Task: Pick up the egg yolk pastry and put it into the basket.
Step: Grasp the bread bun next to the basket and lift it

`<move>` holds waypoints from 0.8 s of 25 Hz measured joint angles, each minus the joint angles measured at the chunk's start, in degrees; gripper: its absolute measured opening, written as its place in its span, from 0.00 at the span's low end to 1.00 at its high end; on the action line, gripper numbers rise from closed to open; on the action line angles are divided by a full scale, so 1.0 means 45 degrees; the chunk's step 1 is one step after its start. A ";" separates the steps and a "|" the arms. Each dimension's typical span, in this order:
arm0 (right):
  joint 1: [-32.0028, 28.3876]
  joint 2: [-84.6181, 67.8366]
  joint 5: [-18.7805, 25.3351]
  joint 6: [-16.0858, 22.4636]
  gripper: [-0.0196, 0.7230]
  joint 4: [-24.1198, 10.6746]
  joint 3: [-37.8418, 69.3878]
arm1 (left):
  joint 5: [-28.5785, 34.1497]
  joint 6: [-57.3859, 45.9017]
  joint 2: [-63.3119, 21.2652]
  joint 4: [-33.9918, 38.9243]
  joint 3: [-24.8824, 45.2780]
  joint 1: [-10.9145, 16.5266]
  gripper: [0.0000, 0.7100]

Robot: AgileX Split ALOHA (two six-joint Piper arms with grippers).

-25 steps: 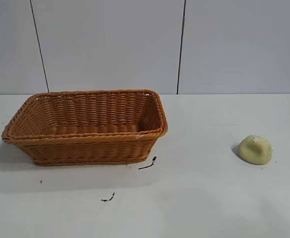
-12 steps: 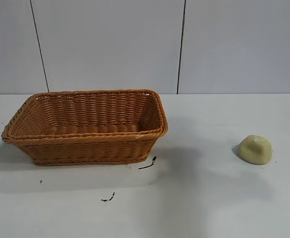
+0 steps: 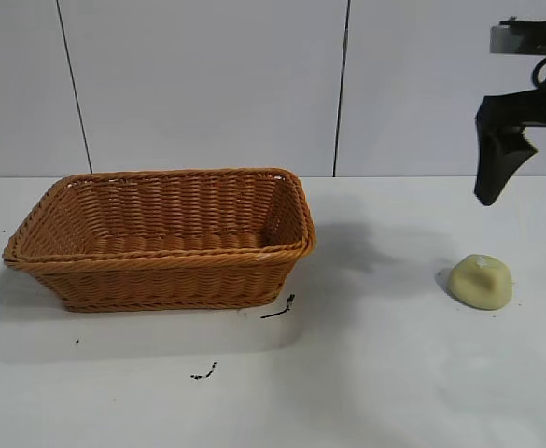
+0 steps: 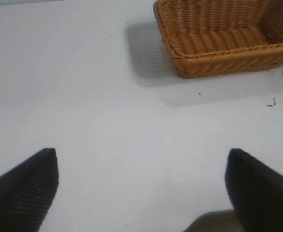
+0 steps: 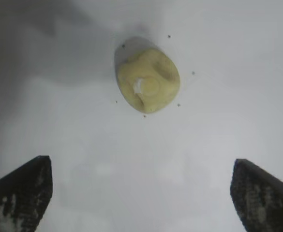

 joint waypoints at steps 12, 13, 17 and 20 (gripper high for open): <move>0.0000 0.1872 -0.0979 0.0000 0.96 0.0000 0.0000 | 0.0000 0.0000 0.0000 0.0000 0.0000 0.0000 0.98; 0.0000 0.1870 -0.1014 0.0000 0.93 0.0000 0.0000 | 0.0000 0.0000 0.0000 0.0000 0.0000 0.0000 0.98; 0.0000 0.1875 -0.1003 0.0000 0.62 0.0011 -0.0026 | 0.0000 0.0000 0.0000 0.0000 0.0000 0.0000 0.98; 0.0000 0.1875 -0.0908 -0.0042 0.33 0.0028 -0.0066 | 0.0000 0.0000 0.0000 0.0000 0.0000 0.0000 0.98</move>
